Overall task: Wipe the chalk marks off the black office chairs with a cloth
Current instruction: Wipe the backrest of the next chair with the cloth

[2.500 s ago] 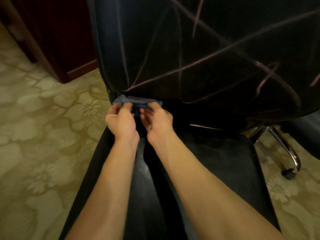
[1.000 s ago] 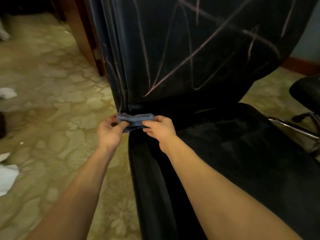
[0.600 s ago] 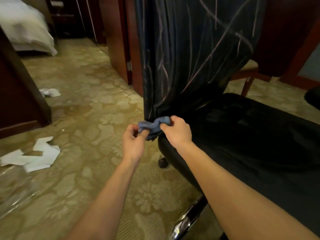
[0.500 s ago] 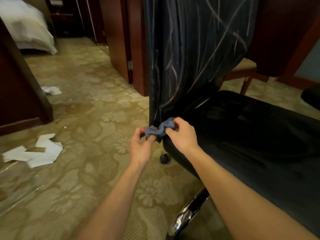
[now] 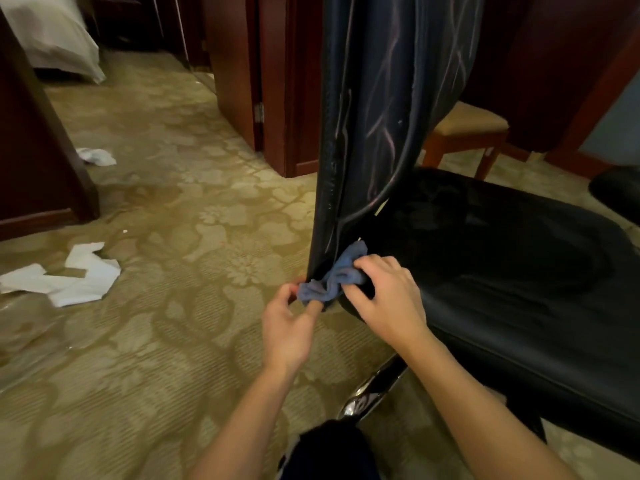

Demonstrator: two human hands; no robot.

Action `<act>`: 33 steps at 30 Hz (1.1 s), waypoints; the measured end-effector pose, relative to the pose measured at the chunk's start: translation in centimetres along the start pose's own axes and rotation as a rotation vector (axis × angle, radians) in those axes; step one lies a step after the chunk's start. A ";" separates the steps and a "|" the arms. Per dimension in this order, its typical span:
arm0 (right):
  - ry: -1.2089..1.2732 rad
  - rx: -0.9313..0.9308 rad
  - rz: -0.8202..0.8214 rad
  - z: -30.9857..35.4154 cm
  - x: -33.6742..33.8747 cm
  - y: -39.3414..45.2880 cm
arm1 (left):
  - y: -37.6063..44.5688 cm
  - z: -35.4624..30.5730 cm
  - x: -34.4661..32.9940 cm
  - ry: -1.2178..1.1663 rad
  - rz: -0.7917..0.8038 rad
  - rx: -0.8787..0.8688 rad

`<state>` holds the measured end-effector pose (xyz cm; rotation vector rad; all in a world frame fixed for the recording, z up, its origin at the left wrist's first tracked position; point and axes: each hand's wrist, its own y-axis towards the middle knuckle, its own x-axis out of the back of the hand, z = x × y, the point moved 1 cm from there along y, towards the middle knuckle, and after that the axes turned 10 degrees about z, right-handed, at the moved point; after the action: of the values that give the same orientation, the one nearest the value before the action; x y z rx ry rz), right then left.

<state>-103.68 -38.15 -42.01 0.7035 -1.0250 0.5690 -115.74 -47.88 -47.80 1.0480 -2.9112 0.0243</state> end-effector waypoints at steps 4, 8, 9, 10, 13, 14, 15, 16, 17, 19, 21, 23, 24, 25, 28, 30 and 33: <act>0.056 -0.045 -0.023 0.5 -0.5 -2.4 | -1.2 -0.1 1.4 -0.158 0.116 -0.026; 0.060 -0.100 -0.145 3.0 -1.6 -3.6 | -2.2 -1.2 1.5 0.313 0.134 -0.270; 0.094 -0.117 -0.178 3.6 -1.9 -3.8 | -2.5 -1.3 1.4 0.361 0.113 -0.317; 0.141 -0.138 -0.212 3.9 -2.1 -3.9 | -2.7 -1.5 1.3 0.365 0.102 -0.361; 0.325 -0.211 -0.256 4.7 -2.3 -4.6 | -3.0 -1.9 1.4 0.149 0.160 -0.334; 0.397 -0.210 -0.270 5.0 -2.0 -4.7 | -2.9 -2.4 1.6 0.065 0.186 -0.311; 0.467 -0.195 -0.298 5.4 -1.4 -4.5 | -2.8 -3.2 1.7 0.004 0.198 -0.317; 0.531 -0.174 -0.343 5.9 -0.6 -4.1 | -2.5 -4.4 1.9 -0.022 0.192 -0.365; 0.582 -0.150 -0.399 6.4 0.4 -3.6 | -2.1 -5.9 2.0 -0.032 0.176 -0.434; 0.649 -0.107 -0.498 7.5 2.4 -2.5 | -0.8 -9.3 2.1 -0.044 0.128 -0.555; 0.704 -0.113 -0.511 8.3 3.8 -1.6 | 0.6 -11.7 2.1 -0.057 0.119 -0.564; 0.764 -0.192 -0.481 8.7 4.0 -1.1 | 1.4 -11.8 2.2 -0.070 0.181 -0.496; 0.809 -0.247 -0.463 8.6 3.4 -1.0 | 1.7 -11.0 2.4 -0.072 0.213 -0.463; 0.862 -0.314 -0.439 8.3 2.4 -1.0 | 1.7 -9.9 2.7 -0.066 0.233 -0.433; 0.990 -0.513 -0.316 7.0 -1.1 -1.7 | 1.0 -6.4 3.2 0.003 0.251 -0.339; 0.962 -0.549 -0.221 6.2 -2.4 -2.1 | 0.3 -4.2 3.1 0.052 0.236 -0.255; 0.846 -0.527 -0.082 5.7 -2.3 -2.1 | -0.8 -2.3 2.8 0.076 0.174 -0.130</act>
<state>-106.35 -44.06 -42.68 0.0022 -0.3128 0.4302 -117.32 -50.24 -45.40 0.7559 -2.8812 -0.1144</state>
